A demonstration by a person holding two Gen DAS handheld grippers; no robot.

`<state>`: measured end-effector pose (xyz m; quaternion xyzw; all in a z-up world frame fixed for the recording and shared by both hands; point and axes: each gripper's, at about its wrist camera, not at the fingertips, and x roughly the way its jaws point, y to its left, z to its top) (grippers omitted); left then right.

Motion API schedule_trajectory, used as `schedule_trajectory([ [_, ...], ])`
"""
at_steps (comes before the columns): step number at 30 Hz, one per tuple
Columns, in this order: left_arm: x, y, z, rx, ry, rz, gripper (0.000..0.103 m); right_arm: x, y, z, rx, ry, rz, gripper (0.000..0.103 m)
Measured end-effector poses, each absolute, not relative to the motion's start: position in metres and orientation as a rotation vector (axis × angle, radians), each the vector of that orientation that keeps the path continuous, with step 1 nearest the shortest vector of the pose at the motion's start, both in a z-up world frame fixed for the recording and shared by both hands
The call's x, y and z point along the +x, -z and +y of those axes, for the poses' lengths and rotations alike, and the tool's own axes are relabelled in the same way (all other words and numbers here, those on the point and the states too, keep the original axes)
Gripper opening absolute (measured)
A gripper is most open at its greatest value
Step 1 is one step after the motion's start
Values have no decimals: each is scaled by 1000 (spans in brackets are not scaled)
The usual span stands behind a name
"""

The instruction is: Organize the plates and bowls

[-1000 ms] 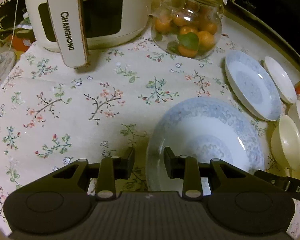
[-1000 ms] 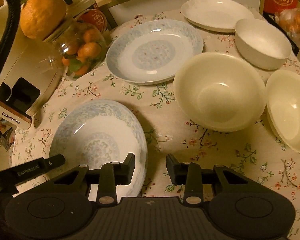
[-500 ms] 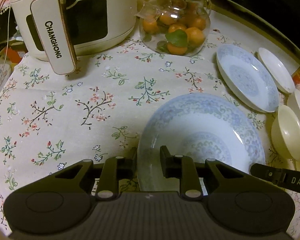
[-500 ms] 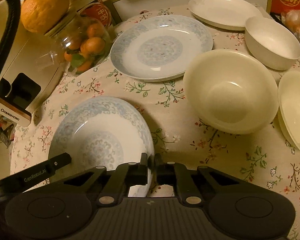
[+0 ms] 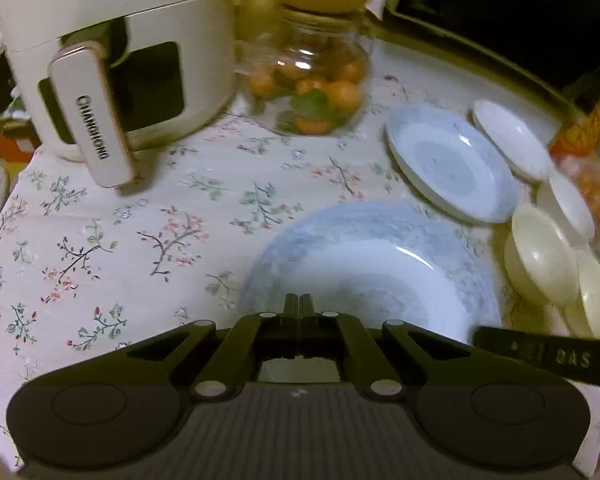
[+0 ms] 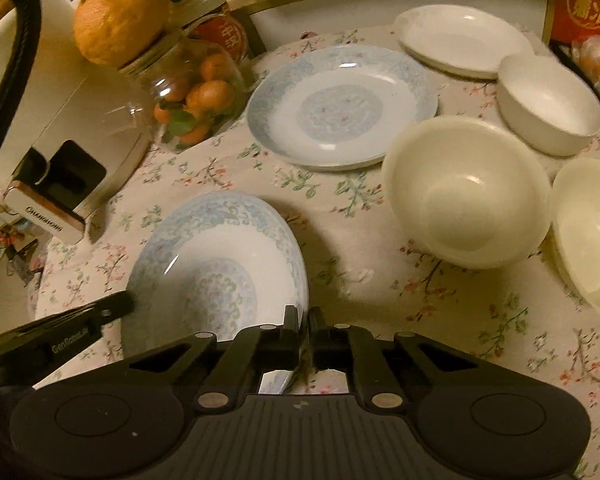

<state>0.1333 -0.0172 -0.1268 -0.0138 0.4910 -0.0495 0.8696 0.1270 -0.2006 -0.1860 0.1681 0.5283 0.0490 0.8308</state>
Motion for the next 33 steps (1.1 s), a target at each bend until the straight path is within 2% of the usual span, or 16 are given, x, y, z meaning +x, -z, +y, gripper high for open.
schedule_trajectory([
  [5, 140, 125, 7, -120, 14, 1015, 1, 129, 195, -205, 394, -90, 1150, 4],
  [7, 142, 125, 19, -152, -10, 1012, 6, 129, 192, -204, 388, -94, 1137, 3],
  [8, 144, 129, 23, -170, -24, 1032, 12, 128, 191, -203, 381, -96, 1133, 3],
  [10, 147, 135, 30, -199, -42, 1054, 16, 129, 193, -203, 380, -91, 1138, 3],
  [17, 154, 145, 33, -273, -48, 1071, 16, 131, 194, -201, 364, -76, 1144, 3],
  [18, 155, 144, 38, -315, -51, 1065, 20, 131, 194, -202, 367, -73, 1145, 3],
  [19, 153, 142, 44, -361, -47, 1051, 34, 131, 194, -202, 369, -73, 1145, 3],
  [21, 152, 140, 50, -430, -31, 1019, 48, 131, 195, -202, 374, -74, 1146, 3],
  [24, 150, 144, 39, -399, 4, 1029, 47, 132, 195, -202, 377, -73, 1146, 3],
  [26, 151, 150, 27, -376, 24, 1058, 40, 132, 195, -201, 375, -71, 1144, 4],
  [28, 150, 155, 16, -352, 46, 1080, 28, 131, 195, -201, 369, -73, 1141, 4],
  [32, 151, 164, 1, -236, 47, 1104, 25, 131, 196, -203, 385, -74, 1139, 4],
  [33, 150, 164, 1, -215, 42, 1106, 20, 131, 197, -203, 389, -76, 1138, 4],
])
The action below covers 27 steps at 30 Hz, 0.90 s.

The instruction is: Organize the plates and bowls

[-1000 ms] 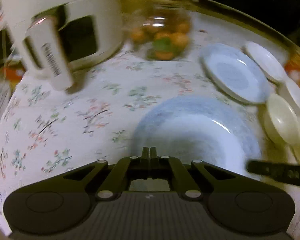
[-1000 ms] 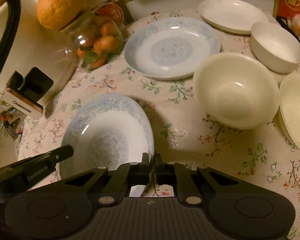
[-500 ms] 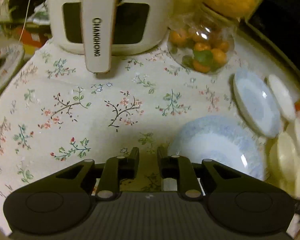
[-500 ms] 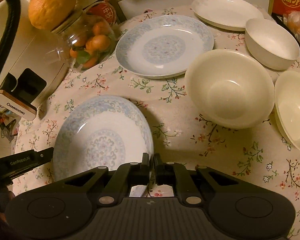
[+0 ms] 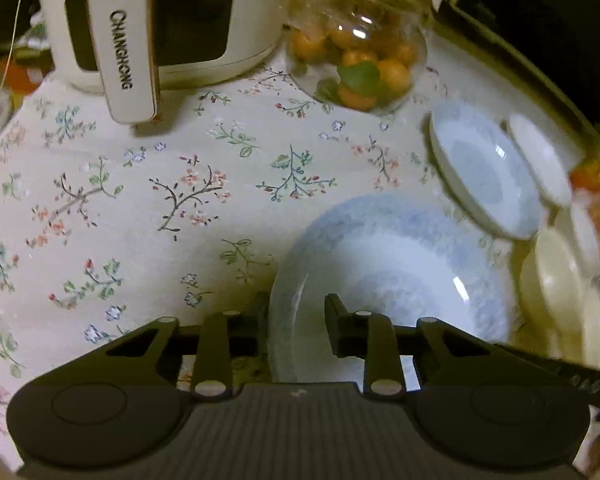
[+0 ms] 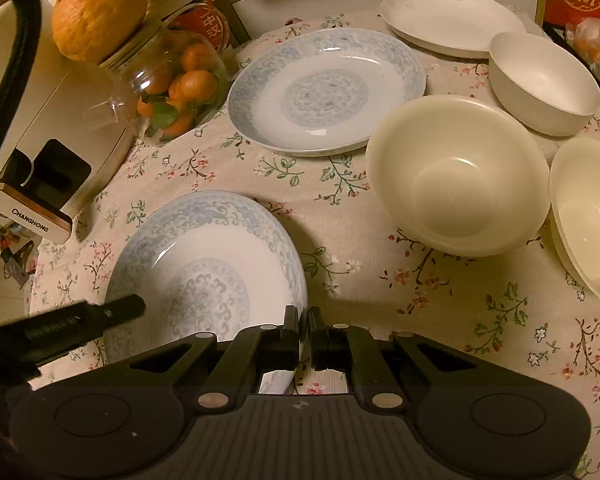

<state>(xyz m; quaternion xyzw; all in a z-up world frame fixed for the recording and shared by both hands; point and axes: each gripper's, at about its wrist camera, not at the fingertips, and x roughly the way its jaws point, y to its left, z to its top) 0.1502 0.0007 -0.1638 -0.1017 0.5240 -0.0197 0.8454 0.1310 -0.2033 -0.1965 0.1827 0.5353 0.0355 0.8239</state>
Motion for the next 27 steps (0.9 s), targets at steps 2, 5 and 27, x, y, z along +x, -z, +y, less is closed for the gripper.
schedule_trajectory([
  [2, 151, 163, 2, -205, 30, 1109, 13, 131, 196, -203, 383, -82, 1134, 4],
  [5, 150, 163, 8, -241, 48, 1120, 10, 129, 195, -201, 360, -80, 1132, 4],
  [27, 86, 143, -8, -128, 80, 1189, 9, 71, 173, -197, 257, -148, 1203, 8],
])
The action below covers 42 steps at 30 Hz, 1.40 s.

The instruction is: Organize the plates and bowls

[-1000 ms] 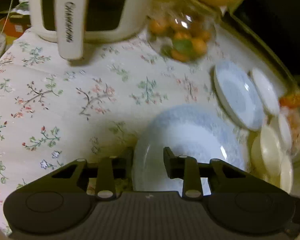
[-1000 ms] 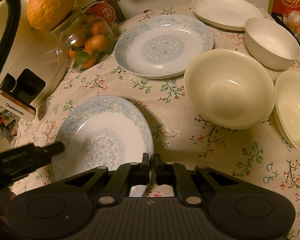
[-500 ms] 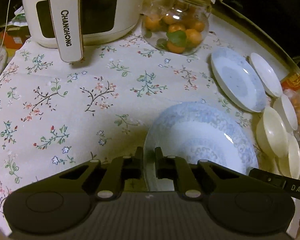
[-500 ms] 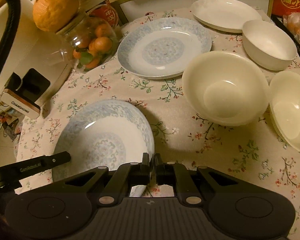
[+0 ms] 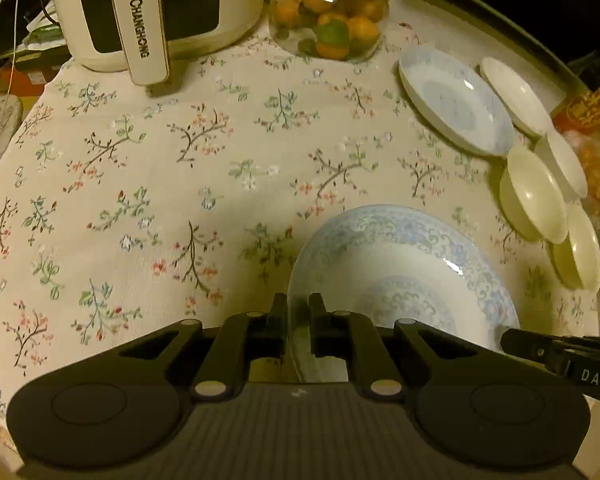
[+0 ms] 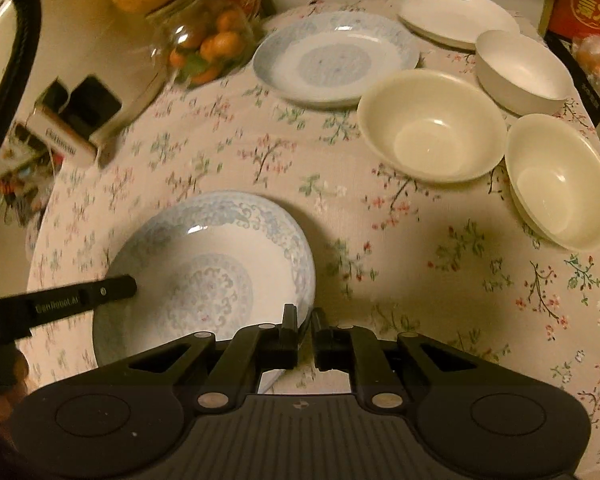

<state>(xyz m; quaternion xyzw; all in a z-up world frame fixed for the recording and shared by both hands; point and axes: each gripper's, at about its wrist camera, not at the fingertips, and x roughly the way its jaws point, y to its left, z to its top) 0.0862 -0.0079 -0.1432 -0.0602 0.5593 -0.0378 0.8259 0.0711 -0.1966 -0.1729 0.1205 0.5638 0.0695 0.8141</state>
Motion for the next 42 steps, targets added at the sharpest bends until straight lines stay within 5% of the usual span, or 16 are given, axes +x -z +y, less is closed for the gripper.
schedule_trajectory([
  [29, 73, 144, -29, 36, 35, 1167, 9, 70, 180, -181, 114, -193, 1264, 10],
  [42, 81, 121, -39, 24, 35, 1066, 22, 73, 158, -192, 114, -124, 1175, 35],
])
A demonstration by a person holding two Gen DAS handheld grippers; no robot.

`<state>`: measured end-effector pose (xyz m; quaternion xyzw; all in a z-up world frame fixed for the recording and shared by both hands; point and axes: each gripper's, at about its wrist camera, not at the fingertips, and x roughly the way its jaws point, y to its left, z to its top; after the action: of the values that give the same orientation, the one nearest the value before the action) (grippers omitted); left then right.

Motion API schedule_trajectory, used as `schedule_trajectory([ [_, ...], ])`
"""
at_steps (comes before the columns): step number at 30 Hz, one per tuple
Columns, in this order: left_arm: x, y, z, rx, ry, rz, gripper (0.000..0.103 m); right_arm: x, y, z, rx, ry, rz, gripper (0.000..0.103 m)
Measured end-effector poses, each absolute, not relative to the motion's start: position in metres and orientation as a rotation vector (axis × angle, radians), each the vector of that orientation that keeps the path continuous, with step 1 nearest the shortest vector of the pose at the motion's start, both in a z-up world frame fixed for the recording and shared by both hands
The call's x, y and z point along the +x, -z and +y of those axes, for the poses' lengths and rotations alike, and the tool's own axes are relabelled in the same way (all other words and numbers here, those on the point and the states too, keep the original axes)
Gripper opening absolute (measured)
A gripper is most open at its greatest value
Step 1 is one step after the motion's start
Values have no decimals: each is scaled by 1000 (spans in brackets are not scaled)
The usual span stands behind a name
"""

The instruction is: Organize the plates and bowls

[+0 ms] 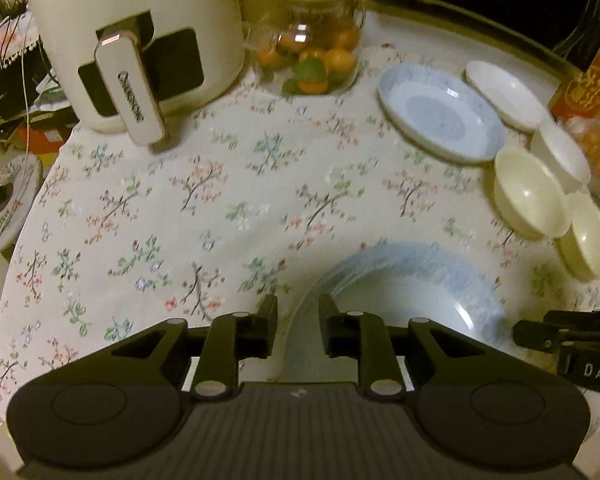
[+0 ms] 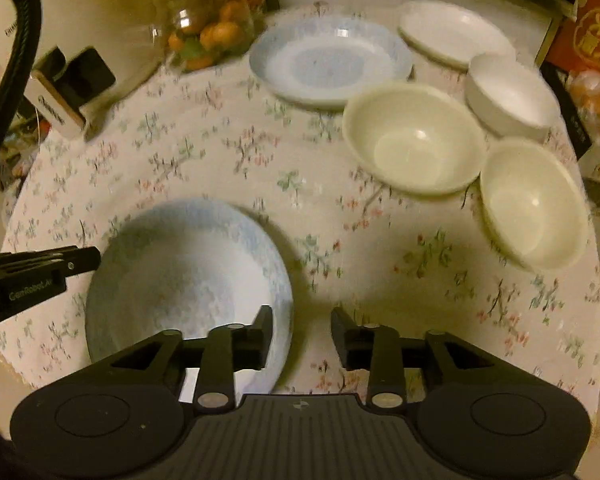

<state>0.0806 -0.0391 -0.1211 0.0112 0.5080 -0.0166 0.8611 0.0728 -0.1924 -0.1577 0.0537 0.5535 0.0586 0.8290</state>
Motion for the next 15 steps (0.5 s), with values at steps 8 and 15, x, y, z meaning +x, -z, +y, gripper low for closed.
schedule_trajectory([
  [8, 85, 114, -64, 84, 30, 999, 30, 77, 140, -192, 93, -77, 1091, 48],
  [15, 90, 104, -83, 102, 41, 927, 43, 85, 132, -203, 138, -27, 1026, 62],
])
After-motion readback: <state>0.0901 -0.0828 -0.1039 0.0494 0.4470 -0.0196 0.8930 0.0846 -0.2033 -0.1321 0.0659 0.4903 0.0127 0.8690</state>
